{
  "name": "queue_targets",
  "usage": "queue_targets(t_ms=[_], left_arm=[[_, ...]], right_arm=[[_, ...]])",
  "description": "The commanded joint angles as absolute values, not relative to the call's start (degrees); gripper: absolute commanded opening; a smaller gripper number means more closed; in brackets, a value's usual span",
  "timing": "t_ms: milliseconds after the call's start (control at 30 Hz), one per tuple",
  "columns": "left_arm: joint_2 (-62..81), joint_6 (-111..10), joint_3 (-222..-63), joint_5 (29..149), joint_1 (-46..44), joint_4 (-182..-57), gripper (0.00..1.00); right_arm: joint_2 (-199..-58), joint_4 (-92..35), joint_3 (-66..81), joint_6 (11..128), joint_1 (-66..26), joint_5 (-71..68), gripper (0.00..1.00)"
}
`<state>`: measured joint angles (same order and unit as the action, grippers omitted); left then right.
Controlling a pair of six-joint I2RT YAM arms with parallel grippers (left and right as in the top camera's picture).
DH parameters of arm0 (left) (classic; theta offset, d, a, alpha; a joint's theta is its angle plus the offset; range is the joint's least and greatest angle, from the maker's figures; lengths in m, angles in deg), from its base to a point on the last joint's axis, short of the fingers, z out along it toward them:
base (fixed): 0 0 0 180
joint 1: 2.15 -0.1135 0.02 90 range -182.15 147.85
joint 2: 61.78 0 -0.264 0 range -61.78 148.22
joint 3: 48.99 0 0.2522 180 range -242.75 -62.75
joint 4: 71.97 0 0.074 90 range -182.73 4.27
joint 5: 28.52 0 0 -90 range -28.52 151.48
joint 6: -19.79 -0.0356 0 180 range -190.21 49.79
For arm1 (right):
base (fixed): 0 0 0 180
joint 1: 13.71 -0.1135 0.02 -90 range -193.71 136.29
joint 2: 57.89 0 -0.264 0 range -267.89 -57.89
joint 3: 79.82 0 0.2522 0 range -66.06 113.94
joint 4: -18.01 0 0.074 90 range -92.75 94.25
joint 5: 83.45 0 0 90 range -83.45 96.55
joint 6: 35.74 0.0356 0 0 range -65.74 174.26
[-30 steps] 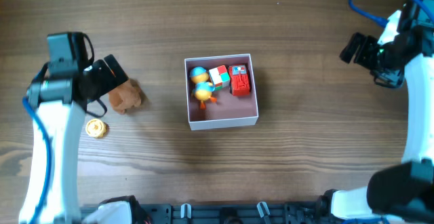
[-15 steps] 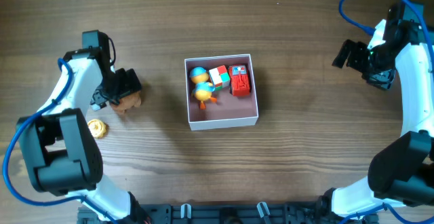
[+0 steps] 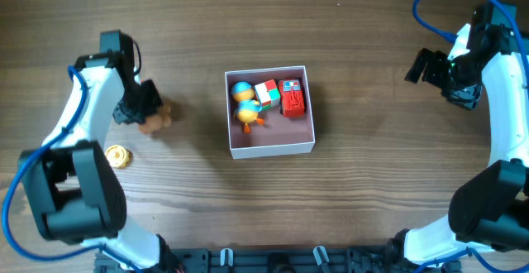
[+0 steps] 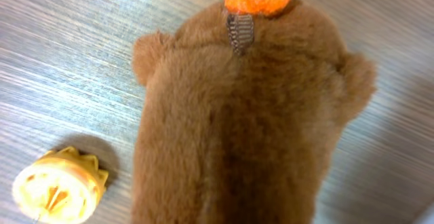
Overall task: Pack container
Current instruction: 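Carry the brown plush into the box and release it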
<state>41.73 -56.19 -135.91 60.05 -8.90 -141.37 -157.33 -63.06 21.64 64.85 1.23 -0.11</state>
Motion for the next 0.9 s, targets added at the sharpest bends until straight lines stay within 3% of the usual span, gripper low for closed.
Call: queue_targets(t_ms=[0,200,333,567,800,833,867], left_arm=[[26.95,-63.84,-144.37,61.05,3.08,-141.04,0.04],[23.82,-84.97,-144.35,61.05,29.11,-139.29,0.04],[30.75,-86.7,-144.35,61.05,36.52,-138.72,0.04],[43.8,-86.72,-144.35,60.77,36.89,-141.63,0.04],[44.85,-86.72,-144.35,60.37,36.72,-143.92,0.05],[44.85,-86.7,-144.35,60.37,36.72,-144.23,0.15],[44.85,-86.46,-144.35,60.4,36.72,-144.41,0.34]], right_arm=[[-157.66,-63.08,21.58,64.3,1.14,-1.03,1.0],[-157.66,-62.89,21.58,64.35,1.14,-1.03,1.0],[-157.66,-62.89,21.58,64.32,1.14,-1.03,1.0],[-157.66,-62.91,21.58,64.3,1.14,-1.03,1.0],[-157.66,-62.89,21.58,64.28,1.14,-1.0,1.0],[-157.66,-62.84,21.58,64.32,1.14,-1.0,1.0],[-157.66,-62.87,21.58,64.32,1.14,-1.0,1.0]])
